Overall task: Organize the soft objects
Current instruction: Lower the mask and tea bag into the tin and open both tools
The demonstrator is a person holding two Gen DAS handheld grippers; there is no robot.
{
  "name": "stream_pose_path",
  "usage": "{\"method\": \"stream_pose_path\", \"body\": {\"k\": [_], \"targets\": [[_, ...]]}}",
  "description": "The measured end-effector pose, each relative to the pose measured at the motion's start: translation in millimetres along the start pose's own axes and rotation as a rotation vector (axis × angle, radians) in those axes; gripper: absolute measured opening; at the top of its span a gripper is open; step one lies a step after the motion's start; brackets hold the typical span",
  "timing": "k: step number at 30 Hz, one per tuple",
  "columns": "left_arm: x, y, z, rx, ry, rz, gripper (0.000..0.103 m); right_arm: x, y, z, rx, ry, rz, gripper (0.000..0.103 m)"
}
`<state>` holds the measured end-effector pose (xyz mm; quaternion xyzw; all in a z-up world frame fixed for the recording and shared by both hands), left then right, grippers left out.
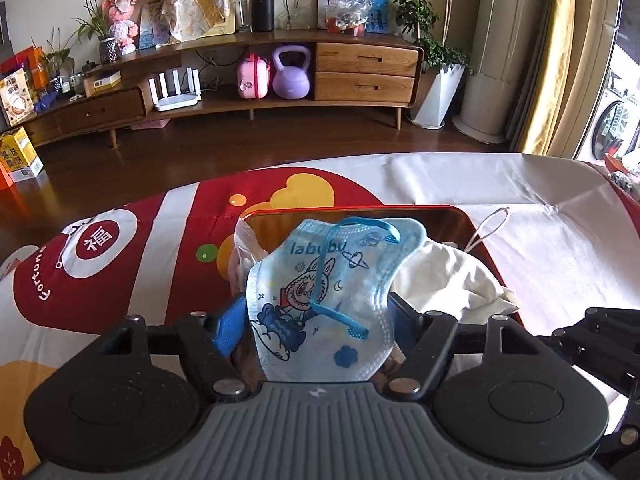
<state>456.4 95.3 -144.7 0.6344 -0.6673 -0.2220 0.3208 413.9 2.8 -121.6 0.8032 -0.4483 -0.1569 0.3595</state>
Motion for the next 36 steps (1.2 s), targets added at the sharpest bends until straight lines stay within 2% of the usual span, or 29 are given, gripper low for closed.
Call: {"method": "stream_pose_path", "body": {"k": [2, 6, 10, 15, 18, 21, 28, 36], "targets": [[-0.1, 4.3, 0.8, 0.004, 0.004, 0.002, 0.073, 0.4, 1.9, -0.5, 0.011, 0.006, 0.005, 0.069], [-4.2, 14.0, -0.2, 0.014, 0.025, -0.003, 0.073, 2.4, 11.8, -0.5, 0.024, 0.001, 0.003, 0.079], [-7.9, 24.4, 0.2, 0.024, 0.036, -0.023, 0.074, 4.3, 20.2, -0.2, 0.028, 0.001, 0.001, 0.084], [-7.7, 40.4, 0.8, 0.033, 0.038, -0.012, 0.074, 7.5, 33.9, -1.4, 0.046, -0.011, 0.007, 0.092], [-6.2, 52.1, 1.3, 0.046, 0.038, -0.003, 0.081, 10.1, 45.6, -1.8, 0.061, -0.027, 0.006, 0.095], [-4.0, 63.9, 1.4, 0.061, 0.036, 0.009, 0.082, 11.9, 57.6, -3.1, 0.075, -0.038, 0.014, 0.098], [6.4, 94.8, 6.2, 0.080, 0.012, 0.021, 0.083, 15.7, 87.8, -2.5, 0.105, -0.054, 0.033, 0.101], [20.1, 140.3, 14.3, 0.137, -0.016, 0.045, 0.091, 15.6, 130.1, 4.4, 0.153, -0.050, 0.063, 0.102]]}}
Point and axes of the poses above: each gripper's, at about its wrist camera, not at the fingertips, and y roughly against the way its jaws point, x to its right, z to its underside, the point moved 6 cm from there along -y, roughly the way its jaws point, and after that the axes turned 9 degrees about z, right-handed, at the moved point
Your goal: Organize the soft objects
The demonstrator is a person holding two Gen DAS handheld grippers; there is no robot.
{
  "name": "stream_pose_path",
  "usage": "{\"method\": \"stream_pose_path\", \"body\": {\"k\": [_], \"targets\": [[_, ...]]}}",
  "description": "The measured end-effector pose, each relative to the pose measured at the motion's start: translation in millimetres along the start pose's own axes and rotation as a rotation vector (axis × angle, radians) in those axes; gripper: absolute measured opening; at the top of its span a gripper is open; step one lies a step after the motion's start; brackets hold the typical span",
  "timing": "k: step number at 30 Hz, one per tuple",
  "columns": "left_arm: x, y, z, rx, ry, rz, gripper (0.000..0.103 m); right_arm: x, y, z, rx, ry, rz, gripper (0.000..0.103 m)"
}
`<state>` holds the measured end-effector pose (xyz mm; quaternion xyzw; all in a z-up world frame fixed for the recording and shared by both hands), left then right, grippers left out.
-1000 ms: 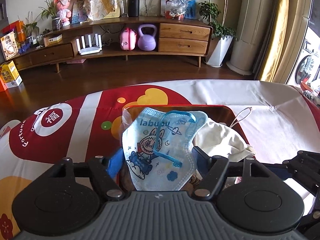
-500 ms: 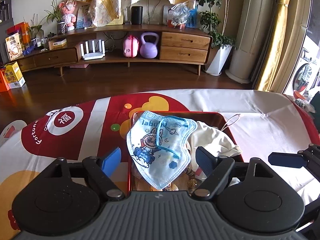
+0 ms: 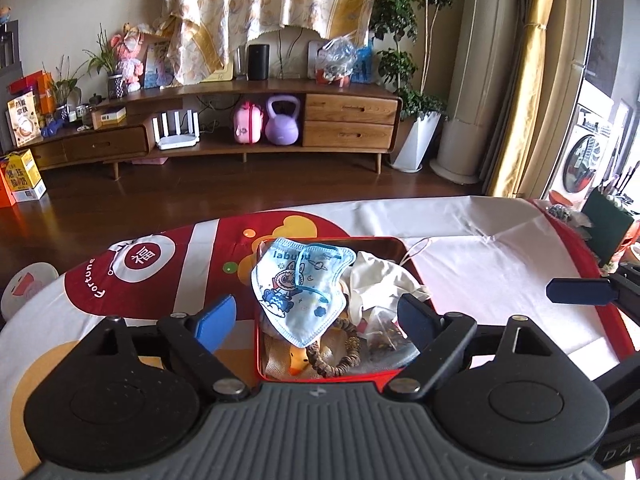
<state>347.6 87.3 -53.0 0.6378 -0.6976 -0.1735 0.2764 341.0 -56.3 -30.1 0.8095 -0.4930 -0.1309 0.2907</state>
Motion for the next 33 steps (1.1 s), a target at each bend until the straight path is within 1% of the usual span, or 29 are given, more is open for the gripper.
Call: {"method": "stream_pose_path", "body": {"k": [1, 2, 5, 13, 18, 22, 26, 30, 33], "targets": [[2.2, 5.6, 1.4, 0.004, -0.003, 0.004, 0.099, 1.5, 5.6, 0.9, 0.010, -0.004, 0.006, 0.102], [3.9, 12.8, 3.2, 0.014, -0.005, 0.009, 0.102, 2.7, 11.1, 1.9, 0.018, -0.008, 0.012, 0.102], [10.6, 30.3, 7.2, 0.032, -0.015, 0.028, 0.103, 8.2, 28.1, 4.7, 0.048, -0.036, 0.022, 0.103], [31.1, 73.3, 29.8, 0.065, -0.046, 0.038, 0.103, 17.3, 68.9, 16.1, 0.103, -0.112, 0.007, 0.103], [38.7, 99.0, 45.2, 0.091, -0.071, 0.034, 0.103, 13.5, 91.6, 27.7, 0.143, -0.108, 0.006, 0.103], [39.0, 115.8, 57.5, 0.113, -0.055, 0.033, 0.103, 7.6, 105.0, 37.3, 0.170, -0.102, 0.008, 0.103], [39.2, 128.7, 68.5, 0.114, -0.052, 0.028, 0.103, 1.0, 113.8, 46.6, 0.185, -0.087, 0.007, 0.103], [42.0, 136.6, 78.3, 0.100, -0.039, 0.048, 0.103, -2.9, 119.5, 53.0, 0.211, -0.074, 0.027, 0.103], [45.5, 141.5, 85.1, 0.097, -0.048, 0.040, 0.103, -4.6, 123.1, 56.1, 0.223, -0.082, 0.032, 0.103]]}}
Point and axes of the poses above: each gripper's, at about its wrist camera, not at the fingertips, and y roughly against the way its jaws point, x to its right, z to its underside, the point moved 6 cm from there along -y, roughly the way its jaws point, and after that the axes turned 9 degrees about z, right-handed, at the moved point
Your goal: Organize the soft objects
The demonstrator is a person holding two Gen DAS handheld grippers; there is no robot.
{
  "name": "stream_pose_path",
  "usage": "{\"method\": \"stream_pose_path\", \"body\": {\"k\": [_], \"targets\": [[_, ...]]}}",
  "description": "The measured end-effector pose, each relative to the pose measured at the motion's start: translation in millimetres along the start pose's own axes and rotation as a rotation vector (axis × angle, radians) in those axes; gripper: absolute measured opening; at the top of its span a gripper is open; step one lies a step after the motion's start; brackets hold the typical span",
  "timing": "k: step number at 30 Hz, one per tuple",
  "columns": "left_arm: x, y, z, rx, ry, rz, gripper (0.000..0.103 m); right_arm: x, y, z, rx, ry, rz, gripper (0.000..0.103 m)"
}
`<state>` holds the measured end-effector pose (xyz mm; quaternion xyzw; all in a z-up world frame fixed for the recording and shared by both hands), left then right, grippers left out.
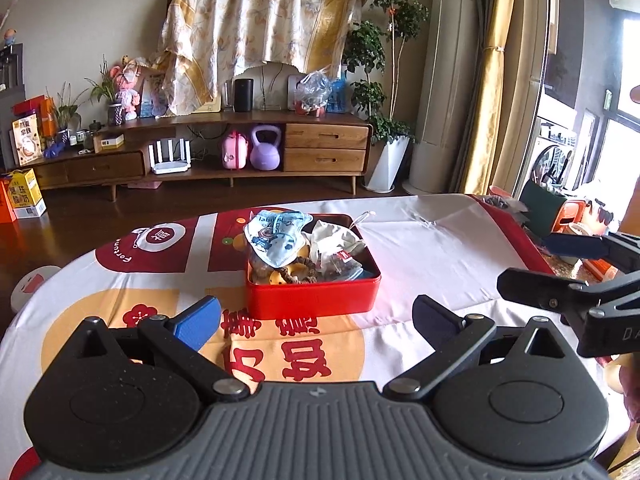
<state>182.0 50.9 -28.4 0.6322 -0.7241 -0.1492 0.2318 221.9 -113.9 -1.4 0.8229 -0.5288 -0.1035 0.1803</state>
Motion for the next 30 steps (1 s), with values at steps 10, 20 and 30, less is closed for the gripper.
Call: {"method": "stream_pose_path", "body": {"k": [10, 20, 30], "targets": [[4.4, 13.7, 14.7, -0.002, 0.050, 0.008, 0.103, 0.3, 13.7, 12.6, -0.015, -0.039, -0.002, 0.103], [7.3, 25.2, 20.9, -0.003, 0.066, 0.005, 0.103, 0.8, 19.5, 23.3, -0.050, -0.084, 0.001, 0.103], [16.5, 32.1, 19.5, 0.013, 0.059, 0.010, 0.103, -1.5, 22.9, 24.8, -0.062, -0.091, 0.004, 0.103]]}}
Point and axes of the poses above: each gripper's, at about its wrist camera, not at the fingertips, and y roughly against the way its jaws point, x to its right, z to its underside, the point moved 6 cm from there along -y, roughly the way its jaws point, and after that the axes turned 9 degrees about z, right-handed, at the moved point
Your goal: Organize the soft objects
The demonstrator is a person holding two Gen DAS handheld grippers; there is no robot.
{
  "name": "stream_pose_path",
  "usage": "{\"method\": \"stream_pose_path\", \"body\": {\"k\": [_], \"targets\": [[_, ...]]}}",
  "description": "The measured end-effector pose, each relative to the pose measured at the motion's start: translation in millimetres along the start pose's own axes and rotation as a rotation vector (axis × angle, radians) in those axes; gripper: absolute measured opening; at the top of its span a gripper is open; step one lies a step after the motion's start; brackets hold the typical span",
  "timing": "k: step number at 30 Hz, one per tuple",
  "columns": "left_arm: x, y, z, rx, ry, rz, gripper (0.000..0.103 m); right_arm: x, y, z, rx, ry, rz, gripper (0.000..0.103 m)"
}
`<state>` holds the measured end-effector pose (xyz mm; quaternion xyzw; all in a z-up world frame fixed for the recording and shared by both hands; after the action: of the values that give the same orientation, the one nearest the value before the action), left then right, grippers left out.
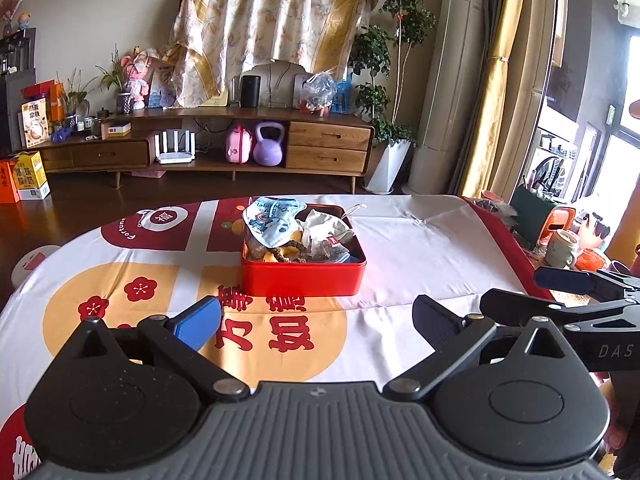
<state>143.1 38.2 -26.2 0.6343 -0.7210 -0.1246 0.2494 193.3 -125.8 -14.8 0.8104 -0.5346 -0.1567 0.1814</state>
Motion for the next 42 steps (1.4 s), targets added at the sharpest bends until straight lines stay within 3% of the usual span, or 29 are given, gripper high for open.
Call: {"method": "stream_pose_path", "body": {"k": [42], "targets": [[12.7, 3.6, 4.7, 0.016, -0.019, 0.004, 0.103, 3.6, 5.4, 4.5, 0.003, -0.009, 0.007, 0.103]]}}
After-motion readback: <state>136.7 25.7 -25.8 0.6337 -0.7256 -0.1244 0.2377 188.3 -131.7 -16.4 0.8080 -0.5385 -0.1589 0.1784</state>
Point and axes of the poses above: each gripper's, at about its wrist camera, not at the fingertips, and y roughly against the way its jaws point, x to its right, z to its underside, the point moved 6 cm from there along -y, roughly the way its jaws point, and after that the axes turned 9 degrees about z, right-handed, at the moved point
